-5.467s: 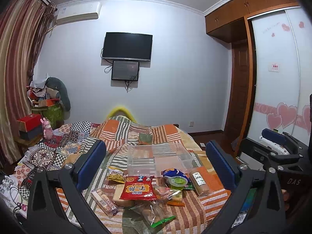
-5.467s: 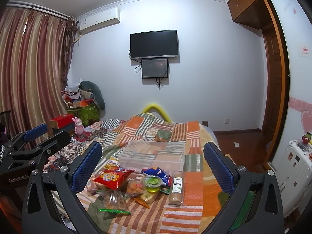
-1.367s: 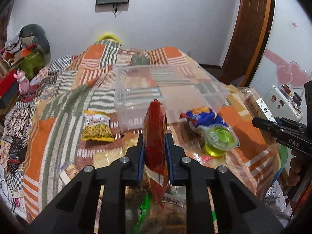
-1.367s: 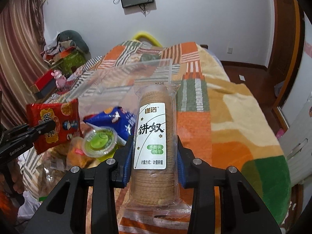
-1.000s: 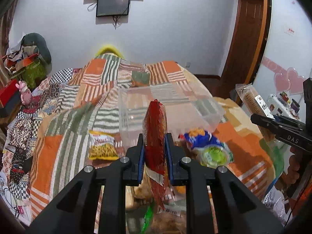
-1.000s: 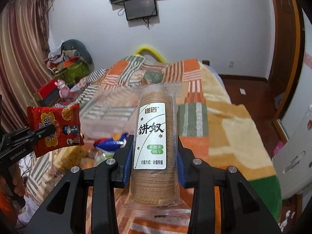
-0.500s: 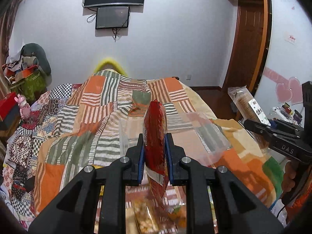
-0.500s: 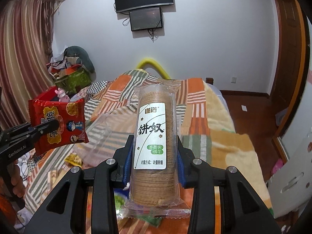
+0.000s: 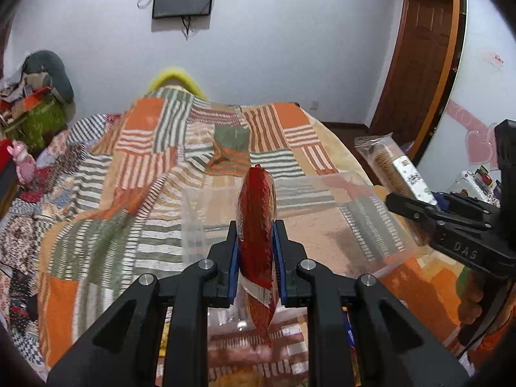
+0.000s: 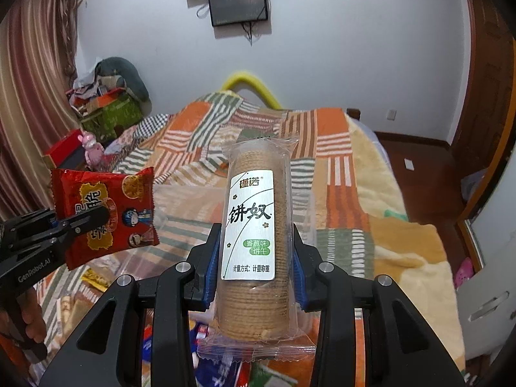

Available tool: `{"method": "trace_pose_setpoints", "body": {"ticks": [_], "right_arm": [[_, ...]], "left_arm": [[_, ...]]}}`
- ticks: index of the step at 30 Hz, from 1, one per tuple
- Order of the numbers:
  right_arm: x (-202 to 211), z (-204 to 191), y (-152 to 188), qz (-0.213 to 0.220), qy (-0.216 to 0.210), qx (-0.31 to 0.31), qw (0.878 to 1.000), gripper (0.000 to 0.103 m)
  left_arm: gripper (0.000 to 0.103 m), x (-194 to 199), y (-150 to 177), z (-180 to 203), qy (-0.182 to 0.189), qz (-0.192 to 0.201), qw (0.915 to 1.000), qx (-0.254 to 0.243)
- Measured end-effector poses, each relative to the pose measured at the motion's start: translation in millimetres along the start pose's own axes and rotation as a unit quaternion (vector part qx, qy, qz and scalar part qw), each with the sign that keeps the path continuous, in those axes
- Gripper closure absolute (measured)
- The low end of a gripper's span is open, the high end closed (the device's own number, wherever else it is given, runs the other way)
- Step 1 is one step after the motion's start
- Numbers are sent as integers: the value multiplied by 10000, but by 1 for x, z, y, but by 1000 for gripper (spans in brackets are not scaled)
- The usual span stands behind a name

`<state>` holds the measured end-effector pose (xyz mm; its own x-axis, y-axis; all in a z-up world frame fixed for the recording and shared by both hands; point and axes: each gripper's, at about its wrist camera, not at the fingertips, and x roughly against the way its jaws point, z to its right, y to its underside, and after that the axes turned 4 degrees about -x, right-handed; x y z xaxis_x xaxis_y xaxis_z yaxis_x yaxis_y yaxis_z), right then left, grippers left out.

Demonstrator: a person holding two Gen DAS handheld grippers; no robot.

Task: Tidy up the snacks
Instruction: 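Lower red bag into clear box with left tool while right tool drops biscuit roll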

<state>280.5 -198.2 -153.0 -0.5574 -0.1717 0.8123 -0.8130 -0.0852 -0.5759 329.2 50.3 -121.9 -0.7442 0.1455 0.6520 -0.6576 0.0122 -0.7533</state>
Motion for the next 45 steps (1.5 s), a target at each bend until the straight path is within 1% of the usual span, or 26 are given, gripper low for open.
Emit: {"method": "trace_pose_setpoints", "body": {"ticks": [5, 10, 13, 15, 18, 20, 22, 26, 31, 33, 37, 41, 45], "right_arm": [[-23, 0, -3, -280, 21, 33, 9996, 69], [-35, -3, -1, -473, 84, 176, 9987, 69], [-40, -3, 1, -565, 106, 263, 9980, 69], [-42, -3, 2, -612, 99, 305, 9976, 69], [-41, -4, 3, -625, 112, 361, 9973, 68], [-37, -5, 2, -567, 137, 401, 9975, 68], [-29, -5, 0, -501, 133, 428, 9977, 68], [-16, -6, 0, -422, 78, 429, 9982, 68], [9, -6, 0, -279, 50, 405, 9988, 66], [21, -6, 1, -199, 47, 395, 9990, 64], [46, -9, 7, -55, 9, 331, 9994, 56], [70, -12, 17, 55, -41, 316, 9995, 52], [85, -16, 29, 128, -18, 320, 9994, 49]], "left_arm": [[85, -27, -2, -3, 108, -233, 9997, 47], [84, -48, 1, -7, 170, -478, 9986, 134], [84, -54, 4, -8, 163, -563, 9982, 145], [84, -55, 5, -7, 95, -596, 9981, 122], [80, -55, 7, -5, -2, -639, 9979, 27], [72, -53, 8, -6, -37, -648, 9979, 9], [62, -47, 8, -7, -43, -604, 9982, 21], [57, -26, 7, -7, -135, -442, 9989, -42], [47, 12, 6, -4, -248, -177, 9993, -196], [45, 27, 6, -4, -308, -84, 9992, -229], [41, 56, 14, -6, -423, 53, 9989, -218], [39, 77, 26, -10, -562, 54, 9981, -226], [34, 95, 42, -18, -645, 2, 9978, -131]]}}
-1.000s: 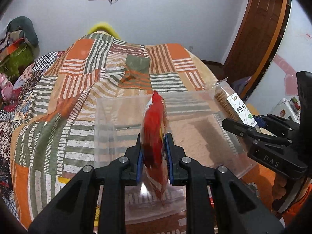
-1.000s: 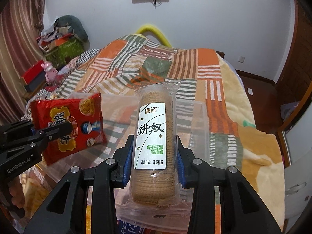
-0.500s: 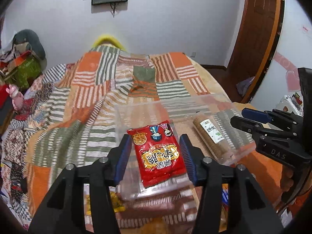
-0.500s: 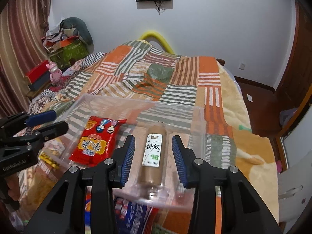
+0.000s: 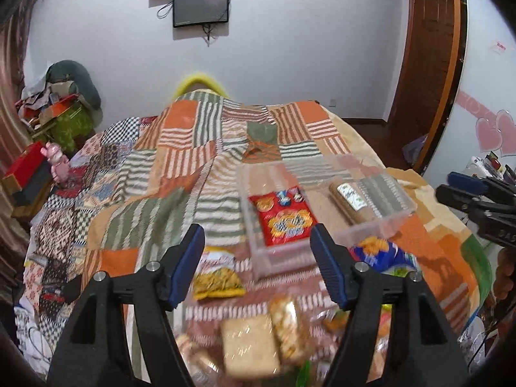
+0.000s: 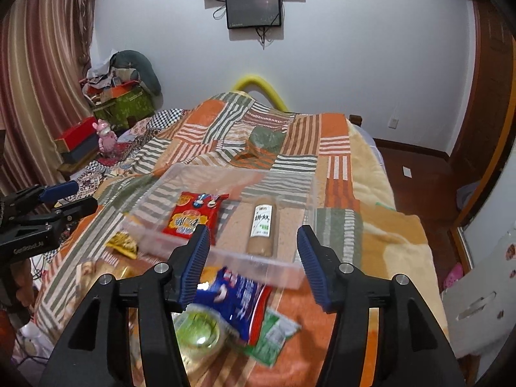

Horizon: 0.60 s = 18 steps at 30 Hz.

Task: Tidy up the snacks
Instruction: 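Lower red bag into clear box with left tool while right tool drops biscuit roll, then grasp barcoded biscuit pack with left tool while right tool grasps green jelly cup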

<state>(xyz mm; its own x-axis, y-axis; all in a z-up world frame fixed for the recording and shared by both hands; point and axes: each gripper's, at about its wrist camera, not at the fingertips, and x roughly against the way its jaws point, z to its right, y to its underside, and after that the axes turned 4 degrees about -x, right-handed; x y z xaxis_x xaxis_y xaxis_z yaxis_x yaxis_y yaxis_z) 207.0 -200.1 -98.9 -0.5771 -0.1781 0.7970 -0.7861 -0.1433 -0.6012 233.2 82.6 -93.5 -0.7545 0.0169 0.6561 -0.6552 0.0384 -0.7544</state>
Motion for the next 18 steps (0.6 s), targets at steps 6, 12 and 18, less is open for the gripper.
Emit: {"method": "trace_pose_setpoints", "body": {"ticks": [6, 12, 18], "right_arm": [[8, -6, 17, -96, -2, -61, 9999, 48], [5, -13, 37, -294, -22, -244, 9993, 46], [-7, -26, 55, -582, 29, -201, 9981, 46]], "left_arm": [[32, 13, 26, -22, -71, -172, 9996, 212], [30, 8, 64, -41, -148, -574, 9978, 309], [29, -11, 104, -55, -210, -1047, 9934, 427]]}}
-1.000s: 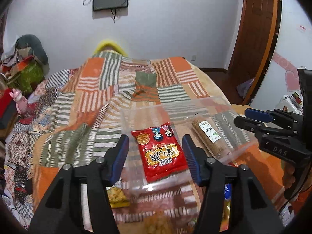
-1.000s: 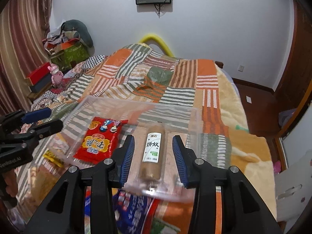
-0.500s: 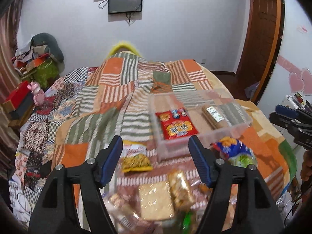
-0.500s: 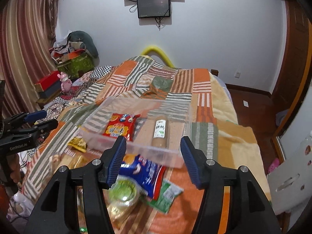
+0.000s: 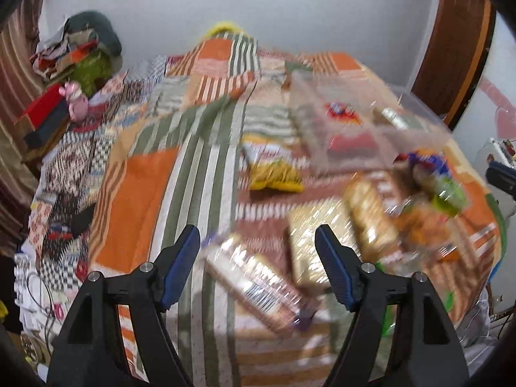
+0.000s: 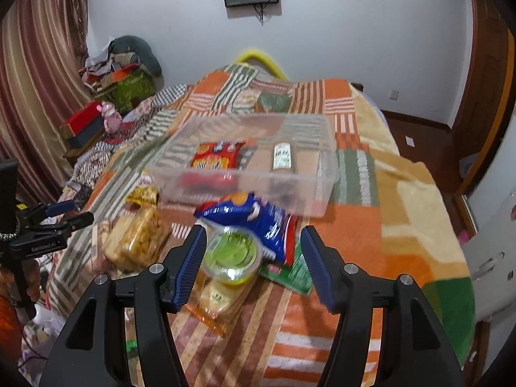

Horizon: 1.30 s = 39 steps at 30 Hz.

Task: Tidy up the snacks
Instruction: 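Grasp barcoded biscuit pack with left tool while right tool grasps green jelly cup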

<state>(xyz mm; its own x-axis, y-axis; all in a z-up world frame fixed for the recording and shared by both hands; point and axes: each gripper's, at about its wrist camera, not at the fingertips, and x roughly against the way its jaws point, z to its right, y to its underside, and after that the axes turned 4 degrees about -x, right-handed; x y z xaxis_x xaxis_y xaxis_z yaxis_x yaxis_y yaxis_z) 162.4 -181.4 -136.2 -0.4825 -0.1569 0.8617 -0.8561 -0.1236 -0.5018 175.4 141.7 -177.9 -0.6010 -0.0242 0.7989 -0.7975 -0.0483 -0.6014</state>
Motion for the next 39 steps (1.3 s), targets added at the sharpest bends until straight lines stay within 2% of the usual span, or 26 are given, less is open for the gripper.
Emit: {"method": "trace_pose_setpoints", "body": {"ticks": [4, 8, 11, 16, 21, 23, 25, 28, 31, 39], "right_arm": [[-8, -3, 8, -167, 55, 78, 9998, 45], [-14, -5, 14, -302, 72, 90, 9995, 41], [-20, -6, 17, -387, 60, 90, 9992, 39], [-30, -9, 21, -527, 32, 138, 9985, 39], [-37, -12, 22, -555, 74, 208, 9982, 39], [-42, -12, 22, -583, 77, 190, 9981, 39], [-45, -12, 19, -584, 106, 159, 9981, 39], [-49, -12, 17, -600, 29, 88, 9982, 40], [-49, -13, 17, -599, -15, 82, 9982, 46], [-41, -11, 18, -500, -35, 127, 9987, 48]], "left_arm": [[29, -23, 14, -13, -4, -308, 9992, 272], [29, -42, 25, -19, 164, -572, 9965, 585], [28, -44, 31, -22, 235, -525, 9958, 712], [27, -41, 40, -27, 173, -536, 9963, 655], [27, -39, 50, -25, -169, -535, 9980, 277], [30, -38, 53, -22, -230, -469, 9985, 162], [44, -37, 54, -19, -193, -425, 9988, 111], [57, -36, 53, -15, -206, -338, 9992, 65], [58, -37, 51, -15, -175, -328, 9993, 60], [58, -22, 44, -16, -181, -159, 9996, 117]]}}
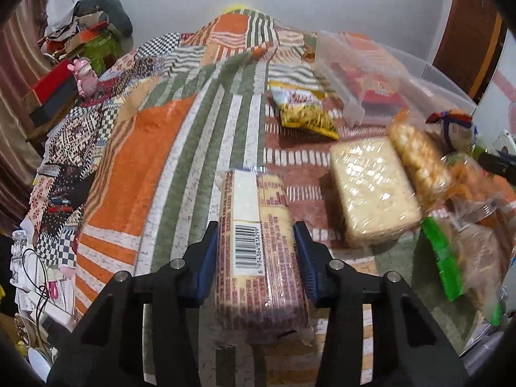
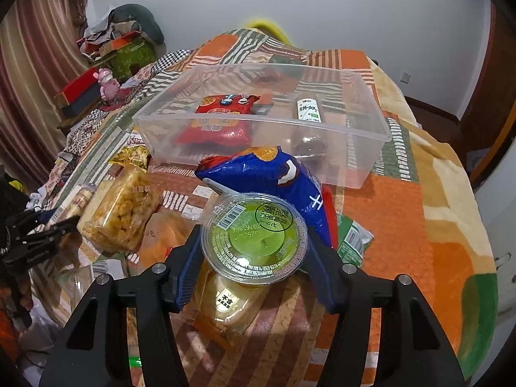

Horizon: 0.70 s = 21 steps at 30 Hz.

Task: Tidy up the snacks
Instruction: 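Grasp barcoded biscuit pack with left tool while right tool grasps green jelly cup, then place biscuit pack in box with left tool while right tool places jelly cup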

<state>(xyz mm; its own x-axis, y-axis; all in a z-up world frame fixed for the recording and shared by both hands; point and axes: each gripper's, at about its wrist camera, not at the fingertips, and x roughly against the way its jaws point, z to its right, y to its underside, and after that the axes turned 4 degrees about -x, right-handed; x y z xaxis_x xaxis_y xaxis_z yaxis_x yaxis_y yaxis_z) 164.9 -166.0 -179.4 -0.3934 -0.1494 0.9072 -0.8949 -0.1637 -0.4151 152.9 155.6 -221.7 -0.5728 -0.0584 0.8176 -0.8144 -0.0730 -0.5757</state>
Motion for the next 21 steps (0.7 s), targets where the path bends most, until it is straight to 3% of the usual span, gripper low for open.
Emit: {"method": "trace_pose_setpoints", "body": {"ticks": [11, 21], "right_arm": [[38, 11, -23, 580, -90, -64, 9983, 48], [49, 23, -55, 1033, 133, -76, 9945, 48]], "left_arm": [[59, 41, -43, 20, 207, 740, 9968, -196], [59, 65, -100, 53, 506, 1347, 9889, -380]]}}
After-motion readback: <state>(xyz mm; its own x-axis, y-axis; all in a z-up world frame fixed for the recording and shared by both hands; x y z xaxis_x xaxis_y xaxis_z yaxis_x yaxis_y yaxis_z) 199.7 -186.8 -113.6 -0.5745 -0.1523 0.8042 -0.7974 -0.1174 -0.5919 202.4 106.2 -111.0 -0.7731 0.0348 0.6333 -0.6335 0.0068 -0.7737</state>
